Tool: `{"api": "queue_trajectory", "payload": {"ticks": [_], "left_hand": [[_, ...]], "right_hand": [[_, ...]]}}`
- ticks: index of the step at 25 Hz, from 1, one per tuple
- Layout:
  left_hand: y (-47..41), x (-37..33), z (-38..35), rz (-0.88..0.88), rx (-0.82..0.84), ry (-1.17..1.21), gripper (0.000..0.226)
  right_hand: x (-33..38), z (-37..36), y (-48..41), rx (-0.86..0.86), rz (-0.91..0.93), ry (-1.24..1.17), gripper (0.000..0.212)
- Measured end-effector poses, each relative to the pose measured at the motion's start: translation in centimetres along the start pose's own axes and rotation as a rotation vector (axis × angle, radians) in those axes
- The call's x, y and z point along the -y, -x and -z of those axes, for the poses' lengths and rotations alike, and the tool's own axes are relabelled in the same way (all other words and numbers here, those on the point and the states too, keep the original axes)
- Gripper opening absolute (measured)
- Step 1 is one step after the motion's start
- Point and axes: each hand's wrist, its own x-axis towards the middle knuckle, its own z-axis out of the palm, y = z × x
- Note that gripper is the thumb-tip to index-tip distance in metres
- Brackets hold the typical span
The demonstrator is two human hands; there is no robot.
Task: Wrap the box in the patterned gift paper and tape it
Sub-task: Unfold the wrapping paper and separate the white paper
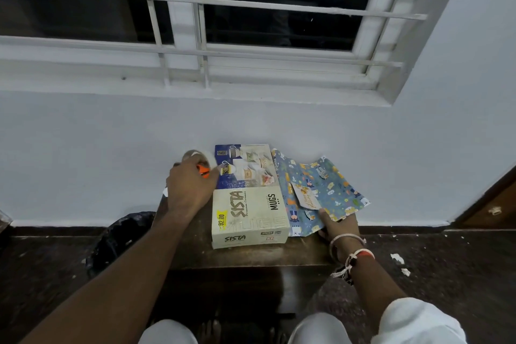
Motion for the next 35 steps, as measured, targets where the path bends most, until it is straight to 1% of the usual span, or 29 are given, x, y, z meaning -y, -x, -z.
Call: {"api": "queue_trajectory", "payload": {"ticks": [1, 2, 3, 4, 5, 6, 7, 8, 9, 10, 11, 12, 14, 16, 18, 19, 20, 22, 26, 29, 31, 35], "left_hand": [[0.0, -1.2, -0.5, -0.068, 0.008, 0.0, 0.025], [0.1, -2.3, -1.2, -0.13, 0.02, -0.002, 0.025], [0.1, -3.3, -1.8, -0.176, 0.046, -0.004, 0.026], [0.2, -4.1, -2.4, -0.207, 0.072, -0.005, 0.027], [0.2, -4.8, -3.0, -0.223, 0.1, -0.007, 0.027], [0.3, -5.4, -3.7, -0.241, 0.118, -0.002, 0.026], [0.3, -5.9, -4.4, -0.249, 0.133, 0.003, 0.025], [0.4, -6.3, -4.9, -0.252, 0.142, 0.013, 0.025], [0.5, -6.6, -5.4, -0.248, 0.15, 0.021, 0.024], [0.6, -6.8, -5.9, -0.246, 0.156, 0.034, 0.024], [0.7, -6.8, -6.5, -0.243, 0.17, 0.044, 0.023], [0.8, -6.6, -6.9, -0.236, 0.191, 0.05, 0.022], [1.3, -6.3, -7.7, -0.197, 0.222, 0.047, 0.022], [1.6, -6.0, -8.2, -0.153, 0.208, 0.046, 0.023], [1.6, -5.8, -8.4, -0.134, 0.196, 0.047, 0.024], [1.6, -5.8, -8.4, -0.131, 0.198, 0.049, 0.026], [1.4, -5.8, -8.4, -0.125, 0.201, 0.057, 0.027], [1.3, -5.9, -8.3, -0.1, 0.191, 0.096, 0.026], [1.1, -5.6, -7.6, -0.023, 0.156, 0.221, 0.024], [0.6, -5.5, -6.8, 0.017, 0.13, 0.281, 0.026], [0.5, -5.5, -5.9, 0.055, 0.111, 0.297, 0.027], [0.0, -5.4, -3.0, 0.092, 0.013, 0.343, 0.03]], "right_hand": [[-0.9, 0.2, -1.8, -0.04, 0.0, 0.131, 0.094], [-0.8, 0.5, -2.4, -0.06, 0.0, 0.249, 0.11], [0.0, 0.9, -1.9, -0.063, -0.045, 0.314, 0.118], [1.5, 1.0, -0.2, -0.102, -0.079, 0.338, 0.121], [2.2, 1.4, 0.9, -0.138, -0.085, 0.304, 0.125], [2.2, 1.8, 1.0, -0.158, -0.034, 0.276, 0.13], [2.1, 2.2, 0.9, -0.178, 0.081, 0.269, 0.137], [1.6, 2.5, 0.6, -0.161, 0.226, 0.295, 0.143], [1.2, 2.7, 0.4, -0.11, 0.35, 0.373, 0.146], [0.8, 2.7, 0.1, -0.052, 0.433, 0.477, 0.144], [0.7, 2.4, -0.2, -0.012, 0.482, 0.596, 0.138], [0.8, 1.9, -0.2, 0.009, 0.508, 0.69, 0.129], [0.8, 0.9, -0.7, 0.026, 0.541, 0.795, 0.109], [0.9, -0.3, -0.7, 0.033, 0.521, 0.842, 0.082], [1.2, -1.5, -0.6, 0.001, 0.464, 0.818, 0.049], [1.5, -1.8, -0.4, -0.021, 0.441, 0.805, 0.037], [1.6, -2.0, -0.3, -0.045, 0.442, 0.798, 0.028], [2.1, -2.0, 0.1, -0.115, 0.484, 0.748, 0.022], [4.5, -1.2, 0.1, -0.369, 0.548, 0.511, 0.021], [7.7, -0.3, 0.4, -0.468, 0.629, 0.357, 0.019], [10.1, -0.2, 1.5, -0.486, 0.715, 0.277, 0.017], [14.2, -2.0, 5.6, -0.425, 0.894, 0.089, 0.014]]}}
